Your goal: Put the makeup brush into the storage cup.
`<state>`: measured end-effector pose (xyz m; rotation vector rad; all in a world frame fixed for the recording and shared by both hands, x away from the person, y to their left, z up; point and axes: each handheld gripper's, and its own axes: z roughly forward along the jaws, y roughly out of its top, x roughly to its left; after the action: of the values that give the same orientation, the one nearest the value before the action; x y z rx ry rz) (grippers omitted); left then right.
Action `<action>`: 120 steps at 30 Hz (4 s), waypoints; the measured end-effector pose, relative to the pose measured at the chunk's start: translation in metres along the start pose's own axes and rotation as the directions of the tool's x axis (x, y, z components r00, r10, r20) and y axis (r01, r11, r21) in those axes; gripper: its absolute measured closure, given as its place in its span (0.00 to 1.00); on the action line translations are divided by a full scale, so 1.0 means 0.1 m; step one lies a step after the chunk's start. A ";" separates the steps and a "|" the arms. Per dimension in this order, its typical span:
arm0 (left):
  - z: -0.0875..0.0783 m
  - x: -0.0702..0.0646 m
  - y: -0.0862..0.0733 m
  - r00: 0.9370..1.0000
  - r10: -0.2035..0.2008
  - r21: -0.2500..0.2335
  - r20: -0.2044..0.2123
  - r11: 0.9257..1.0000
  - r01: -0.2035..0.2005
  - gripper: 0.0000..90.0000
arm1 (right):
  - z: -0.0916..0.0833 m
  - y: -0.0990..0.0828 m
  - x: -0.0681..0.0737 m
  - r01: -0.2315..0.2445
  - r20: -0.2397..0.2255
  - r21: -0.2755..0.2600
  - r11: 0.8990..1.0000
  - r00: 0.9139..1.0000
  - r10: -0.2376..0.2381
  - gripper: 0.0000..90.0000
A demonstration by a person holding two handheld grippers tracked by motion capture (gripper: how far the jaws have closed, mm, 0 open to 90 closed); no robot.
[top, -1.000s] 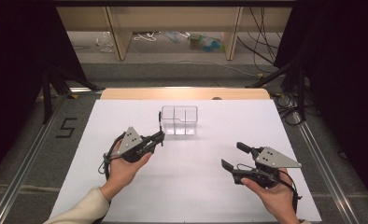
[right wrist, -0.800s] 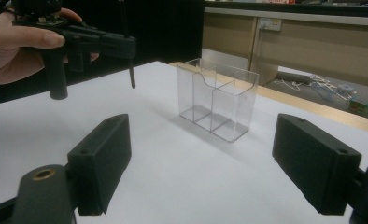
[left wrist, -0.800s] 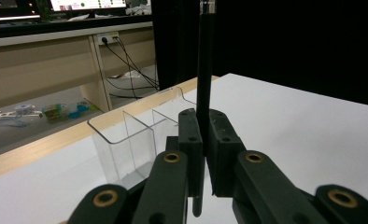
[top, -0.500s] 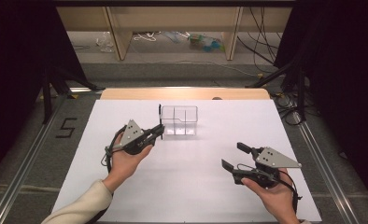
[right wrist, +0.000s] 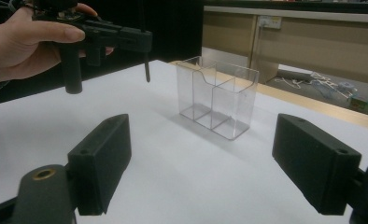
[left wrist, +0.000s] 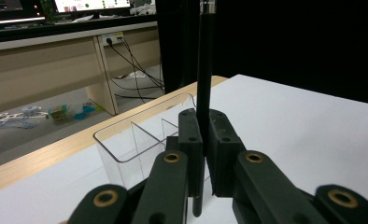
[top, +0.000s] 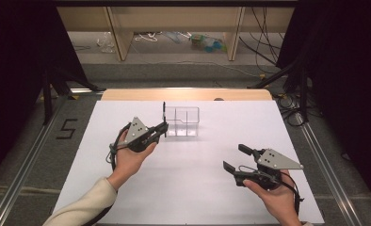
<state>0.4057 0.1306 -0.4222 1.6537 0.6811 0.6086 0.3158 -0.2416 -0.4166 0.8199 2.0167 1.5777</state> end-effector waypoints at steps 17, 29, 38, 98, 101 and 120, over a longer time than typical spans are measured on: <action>0.07 0.04 0.05 1.000 -0.007 -0.004 -0.004 1.000 0.007 0.95 | -0.01 -0.01 0.01 -0.027 -0.005 0.011 1.000 1.000 0.027 0.23; 0.11 0.06 0.08 1.000 -0.016 -0.010 -0.006 1.000 0.016 0.95 | 0.00 -0.01 0.01 -0.029 -0.009 0.012 1.000 1.000 0.029 0.23; 0.14 0.09 0.11 1.000 -0.017 -0.016 -0.013 1.000 0.017 0.95 | 0.00 -0.01 0.01 -0.032 -0.013 0.009 0.999 0.999 0.032 0.23; 0.25 0.21 0.23 0.999 -0.021 -0.042 -0.026 0.999 0.020 0.95 | 0.01 -0.03 0.00 -0.038 -0.018 0.015 0.999 0.999 0.038 0.23; 0.26 0.22 0.23 0.999 -0.022 -0.043 -0.028 0.999 0.021 0.95 | 0.01 -0.03 0.00 -0.038 -0.017 0.016 0.999 0.999 0.038 0.23; 0.31 0.26 0.24 0.999 -0.026 -0.039 -0.031 0.999 0.025 0.95 | 0.01 -0.04 0.00 -0.036 -0.012 0.020 0.999 0.999 0.036 0.23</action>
<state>0.4479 0.1250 -0.4037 1.6003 0.7086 0.6272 0.3157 -0.2415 -0.4204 0.8607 2.0403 1.5882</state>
